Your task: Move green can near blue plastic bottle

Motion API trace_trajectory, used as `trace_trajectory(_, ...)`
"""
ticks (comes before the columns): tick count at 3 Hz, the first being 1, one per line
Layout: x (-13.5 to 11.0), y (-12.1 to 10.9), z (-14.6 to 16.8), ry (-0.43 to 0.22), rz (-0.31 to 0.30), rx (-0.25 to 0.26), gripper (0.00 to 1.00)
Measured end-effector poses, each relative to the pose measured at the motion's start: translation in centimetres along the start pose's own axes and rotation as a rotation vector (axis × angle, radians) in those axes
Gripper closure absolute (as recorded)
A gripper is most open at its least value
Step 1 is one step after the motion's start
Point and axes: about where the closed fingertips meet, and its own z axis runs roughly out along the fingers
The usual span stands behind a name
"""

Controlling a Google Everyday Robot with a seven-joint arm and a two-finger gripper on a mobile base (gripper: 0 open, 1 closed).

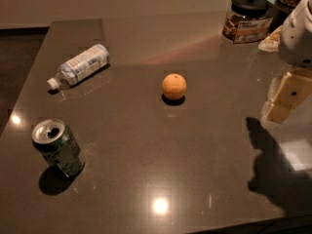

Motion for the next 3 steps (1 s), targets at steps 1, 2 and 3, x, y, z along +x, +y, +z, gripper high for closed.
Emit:
trace_trajectory(1,-0.3,0.0,0.2,-0.011,-0.003,-0.004,0.0)
trace_trajectory(2,-2.2,0.3,1.1,-0.077,-0.025,-0.032,0.0)
trace_trajectory(3,-7.0,1.8,4.1,-0.232,-0.1,-0.113,0.0)
